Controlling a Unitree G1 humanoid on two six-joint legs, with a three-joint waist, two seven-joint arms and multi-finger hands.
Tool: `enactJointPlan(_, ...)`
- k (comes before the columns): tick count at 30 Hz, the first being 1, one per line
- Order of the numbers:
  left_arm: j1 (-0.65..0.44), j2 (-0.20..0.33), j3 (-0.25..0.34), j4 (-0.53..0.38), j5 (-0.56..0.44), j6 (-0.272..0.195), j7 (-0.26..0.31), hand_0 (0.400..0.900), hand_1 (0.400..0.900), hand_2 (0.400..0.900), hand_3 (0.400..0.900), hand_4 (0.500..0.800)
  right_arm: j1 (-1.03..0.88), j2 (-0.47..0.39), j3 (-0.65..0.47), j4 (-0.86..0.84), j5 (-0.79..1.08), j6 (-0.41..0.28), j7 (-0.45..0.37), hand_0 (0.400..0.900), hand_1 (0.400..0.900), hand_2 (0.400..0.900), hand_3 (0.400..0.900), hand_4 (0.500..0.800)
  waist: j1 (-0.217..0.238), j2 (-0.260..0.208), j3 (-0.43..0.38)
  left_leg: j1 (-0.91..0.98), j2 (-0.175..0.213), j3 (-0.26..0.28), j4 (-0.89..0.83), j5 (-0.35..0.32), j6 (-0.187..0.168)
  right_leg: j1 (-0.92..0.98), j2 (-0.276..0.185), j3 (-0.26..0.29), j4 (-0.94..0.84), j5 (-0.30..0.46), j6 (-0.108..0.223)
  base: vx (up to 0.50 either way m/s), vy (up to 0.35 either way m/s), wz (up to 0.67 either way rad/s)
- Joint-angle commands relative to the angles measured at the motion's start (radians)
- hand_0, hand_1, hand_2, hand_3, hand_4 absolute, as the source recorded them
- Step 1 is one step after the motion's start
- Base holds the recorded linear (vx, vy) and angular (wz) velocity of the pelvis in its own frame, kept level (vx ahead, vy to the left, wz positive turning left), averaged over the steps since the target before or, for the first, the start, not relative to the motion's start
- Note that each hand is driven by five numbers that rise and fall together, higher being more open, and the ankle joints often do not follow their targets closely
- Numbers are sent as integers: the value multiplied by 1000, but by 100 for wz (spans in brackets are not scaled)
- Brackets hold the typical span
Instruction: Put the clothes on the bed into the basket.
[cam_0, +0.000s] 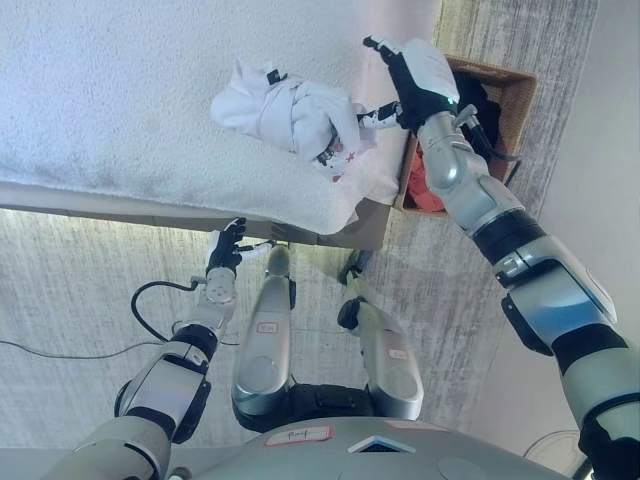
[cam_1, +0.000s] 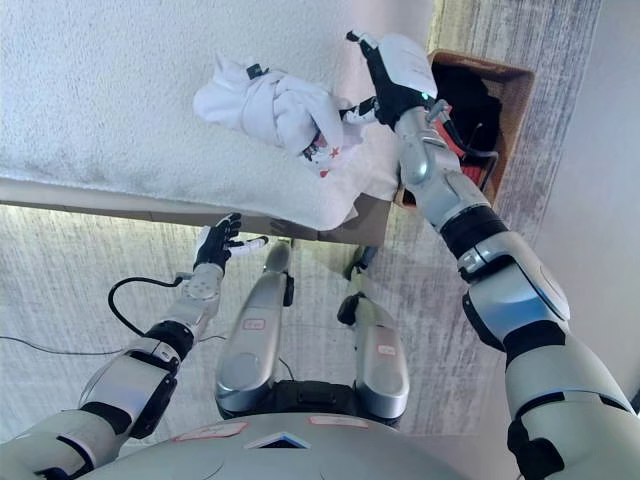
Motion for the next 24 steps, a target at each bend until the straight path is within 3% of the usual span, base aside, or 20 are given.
enactJointPlan(1, 0, 30, -11, 16, -40, -31, 14, 900, 900, 900, 900, 800, -108, -7, 26, -10, 47, -36, 13, 900, 900, 900, 900, 800, 26, -32, 12, 19, 31, -21, 16, -88, -9, -14, -40, 44, 174, -74, 15, -6, -18, 10)
enactJointPlan(10, -20, 62, -29, 32, -38, -28, -21, 900, 900, 900, 900, 800, -143, 17, 144, 49, 83, -39, 188, 900, 900, 900, 900, 800, 44, -65, 27, 18, 33, -44, -12, -70, -21, -3, -23, 27, 146, -72, 13, 9, -21, 7)
enactJointPlan(14, -24, 66, -32, 31, -39, -29, -29, 900, 900, 900, 900, 800, -144, 11, 161, 30, 95, -48, 215, 900, 900, 900, 900, 800, 44, -69, 27, 23, 33, -44, -22, -65, -25, 1, -20, 29, 134, -69, 14, 0, 0, 0)
enactJointPlan(24, 15, 82, -16, -4, -28, -51, -48, 900, 900, 900, 900, 800, -78, -102, 236, -235, 147, -113, 366, 900, 900, 900, 900, 800, 34, -81, 22, 35, 34, -42, -32, -66, -30, 18, -12, 31, 114, -70, 17, 4, -3, -1)
